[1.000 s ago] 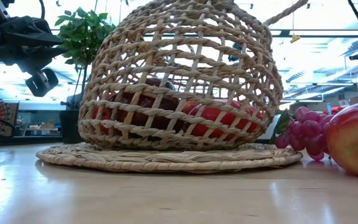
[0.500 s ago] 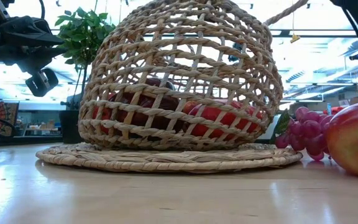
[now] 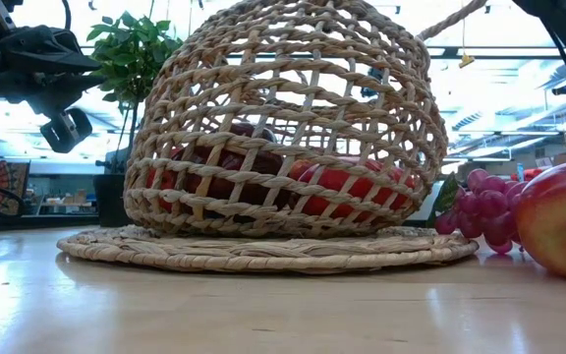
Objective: Build produce basket
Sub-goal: Put the green cucumber into the brown basket, then put the green apple into the brown basket
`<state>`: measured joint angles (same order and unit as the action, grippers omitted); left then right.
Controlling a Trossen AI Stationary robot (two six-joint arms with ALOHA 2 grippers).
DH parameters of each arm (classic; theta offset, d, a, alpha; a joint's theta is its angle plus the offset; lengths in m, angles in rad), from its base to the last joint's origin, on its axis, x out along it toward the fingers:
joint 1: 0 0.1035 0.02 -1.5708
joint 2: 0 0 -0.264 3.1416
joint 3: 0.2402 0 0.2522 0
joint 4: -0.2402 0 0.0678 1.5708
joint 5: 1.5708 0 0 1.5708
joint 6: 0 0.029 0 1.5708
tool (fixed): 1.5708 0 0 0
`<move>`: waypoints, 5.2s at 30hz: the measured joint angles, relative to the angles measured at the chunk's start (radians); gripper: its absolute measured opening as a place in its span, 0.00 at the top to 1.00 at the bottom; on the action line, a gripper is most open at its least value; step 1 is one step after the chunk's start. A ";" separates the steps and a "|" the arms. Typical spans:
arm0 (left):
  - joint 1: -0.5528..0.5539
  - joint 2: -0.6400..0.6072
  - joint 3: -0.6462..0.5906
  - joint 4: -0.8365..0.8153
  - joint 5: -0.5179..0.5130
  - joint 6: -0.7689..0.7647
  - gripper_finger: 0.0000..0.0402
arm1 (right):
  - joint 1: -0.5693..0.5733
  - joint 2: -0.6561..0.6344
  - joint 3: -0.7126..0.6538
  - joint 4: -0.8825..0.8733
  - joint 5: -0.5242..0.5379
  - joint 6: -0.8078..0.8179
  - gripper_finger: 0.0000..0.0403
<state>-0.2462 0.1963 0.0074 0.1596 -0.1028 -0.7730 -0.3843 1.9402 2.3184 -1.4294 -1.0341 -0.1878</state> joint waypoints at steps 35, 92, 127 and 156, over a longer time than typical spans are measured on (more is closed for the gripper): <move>0.000 0.000 0.000 0.000 0.000 0.000 0.84 | 0.320 0.006 -0.440 0.270 1.055 0.462 0.54; 0.000 0.000 0.000 0.000 0.000 0.000 0.85 | 0.410 -0.663 -0.785 0.040 1.146 0.753 0.31; 0.000 0.000 0.000 0.000 0.000 0.000 0.86 | 0.268 -0.894 -1.439 0.043 0.908 0.784 0.03; 0.000 0.000 0.000 0.000 0.000 0.000 0.85 | 0.116 -0.636 -1.516 -0.018 0.848 0.272 0.01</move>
<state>-0.2459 0.1960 0.0078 0.1596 -0.1029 -0.7731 -0.2683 1.3043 0.8021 -1.4473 -0.1863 0.0838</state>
